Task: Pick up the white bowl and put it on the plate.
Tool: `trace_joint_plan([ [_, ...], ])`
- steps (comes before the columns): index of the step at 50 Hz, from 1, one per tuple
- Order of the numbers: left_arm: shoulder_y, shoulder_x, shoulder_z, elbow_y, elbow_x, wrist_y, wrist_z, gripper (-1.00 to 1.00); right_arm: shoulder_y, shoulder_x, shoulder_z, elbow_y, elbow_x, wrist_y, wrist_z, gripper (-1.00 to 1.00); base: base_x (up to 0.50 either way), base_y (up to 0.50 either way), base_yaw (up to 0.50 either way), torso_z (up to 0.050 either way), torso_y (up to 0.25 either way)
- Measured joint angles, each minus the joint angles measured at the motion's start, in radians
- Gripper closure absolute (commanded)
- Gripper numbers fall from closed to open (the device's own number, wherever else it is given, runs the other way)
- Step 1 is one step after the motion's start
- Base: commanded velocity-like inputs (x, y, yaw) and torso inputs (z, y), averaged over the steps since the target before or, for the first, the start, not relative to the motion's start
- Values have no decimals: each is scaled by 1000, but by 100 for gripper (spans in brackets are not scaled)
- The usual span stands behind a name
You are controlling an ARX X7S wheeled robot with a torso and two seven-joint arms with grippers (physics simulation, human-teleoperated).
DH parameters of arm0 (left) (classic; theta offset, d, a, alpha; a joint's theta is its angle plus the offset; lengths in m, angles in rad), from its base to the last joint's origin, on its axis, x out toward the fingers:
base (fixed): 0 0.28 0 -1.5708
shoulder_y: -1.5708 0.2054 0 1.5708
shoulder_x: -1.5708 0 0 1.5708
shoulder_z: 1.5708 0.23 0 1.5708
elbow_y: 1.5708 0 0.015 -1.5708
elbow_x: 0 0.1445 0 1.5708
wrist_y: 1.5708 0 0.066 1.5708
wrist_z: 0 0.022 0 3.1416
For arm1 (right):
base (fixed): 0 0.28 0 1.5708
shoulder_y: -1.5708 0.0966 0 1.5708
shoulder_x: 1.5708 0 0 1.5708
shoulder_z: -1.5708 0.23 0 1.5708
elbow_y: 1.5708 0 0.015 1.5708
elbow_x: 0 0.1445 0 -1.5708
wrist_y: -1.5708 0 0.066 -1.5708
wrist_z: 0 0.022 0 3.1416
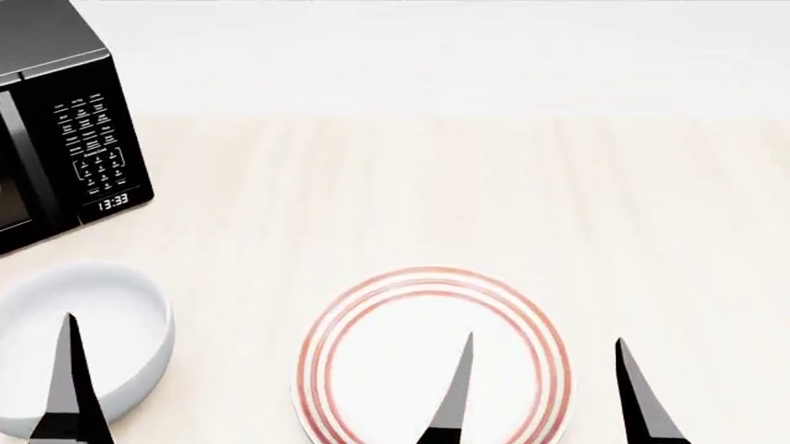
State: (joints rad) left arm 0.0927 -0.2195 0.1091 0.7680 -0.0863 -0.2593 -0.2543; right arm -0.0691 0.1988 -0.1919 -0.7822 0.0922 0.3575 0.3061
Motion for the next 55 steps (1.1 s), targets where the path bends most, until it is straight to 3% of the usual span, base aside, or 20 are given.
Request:
trace_joint_plan([
  [3, -21, -80, -35, 61, -82, -59, -82, -100, -1, 1, -5, 1, -3, 0, 4, -100, 0, 0, 0, 0, 0],
  [15, -62, -632, -116, 211, -598, -87, -526, -100, -3, 7, -17, 3, -3, -1, 14, -100, 0, 0, 0, 0, 0],
  [24, -21, -884, -230, 219, -861, -45, -661, -100, -4, 13, -23, 6, 1, -4, 19, -100, 0, 0, 0, 0, 0],
  [30, -53, -970, -230, 170, -985, -40, -687, -100, -3, 17, -27, 4, 4, -3, 23, -100, 0, 0, 0, 0, 0],
  [38, -198, -1031, -159, 75, -1132, -83, -686, -100, -1, 23, -33, 4, 6, -3, 31, -100, 0, 0, 0, 0, 0],
  [55, -530, -1030, -10, -143, -1383, -237, -638, -100, 2, 36, -56, 3, 7, -2, 50, -100, 0, 0, 0, 0, 0],
])
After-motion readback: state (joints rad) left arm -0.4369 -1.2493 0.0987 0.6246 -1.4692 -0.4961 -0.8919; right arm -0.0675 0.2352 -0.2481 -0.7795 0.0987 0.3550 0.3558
